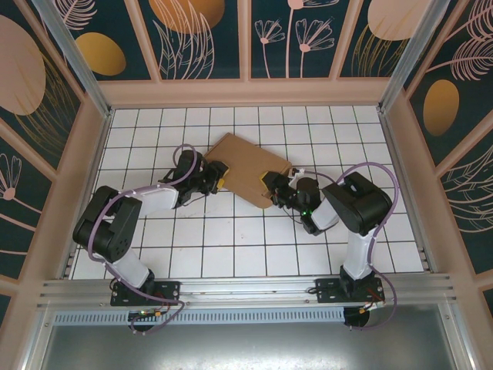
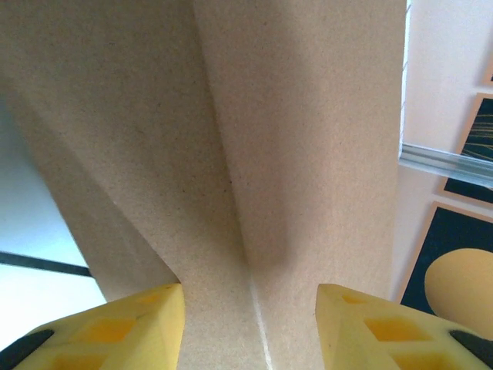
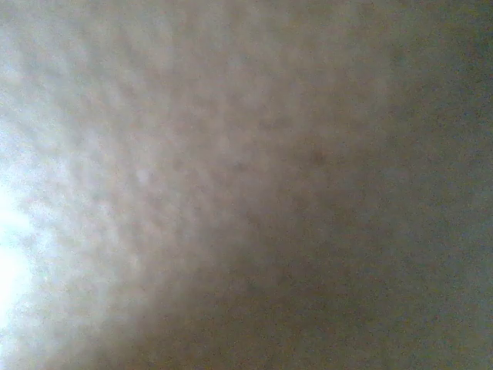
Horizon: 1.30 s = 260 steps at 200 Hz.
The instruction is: Fold the paper box
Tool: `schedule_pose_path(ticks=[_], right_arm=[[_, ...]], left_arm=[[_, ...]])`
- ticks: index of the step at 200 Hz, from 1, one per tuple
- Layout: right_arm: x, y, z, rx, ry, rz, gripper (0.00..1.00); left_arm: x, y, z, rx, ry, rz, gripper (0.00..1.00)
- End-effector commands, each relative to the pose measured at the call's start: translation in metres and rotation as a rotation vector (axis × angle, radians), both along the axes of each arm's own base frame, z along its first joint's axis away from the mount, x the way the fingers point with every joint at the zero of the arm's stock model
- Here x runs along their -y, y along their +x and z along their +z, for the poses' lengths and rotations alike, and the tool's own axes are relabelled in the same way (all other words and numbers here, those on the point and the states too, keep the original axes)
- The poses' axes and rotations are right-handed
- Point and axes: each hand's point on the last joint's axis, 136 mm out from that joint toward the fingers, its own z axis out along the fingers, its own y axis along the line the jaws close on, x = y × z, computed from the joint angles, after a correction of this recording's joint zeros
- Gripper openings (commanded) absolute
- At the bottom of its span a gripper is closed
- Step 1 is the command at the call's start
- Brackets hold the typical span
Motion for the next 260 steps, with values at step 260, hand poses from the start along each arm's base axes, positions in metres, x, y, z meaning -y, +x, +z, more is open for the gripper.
schedule_pose_path(ticks=[260], right_arm=[[0.004,-0.027,0.057,-0.006,0.158,0.292,0.33]], left_arm=[[-0.012,-0.001,0.15,0.804,1.03,-0.65,0.51]])
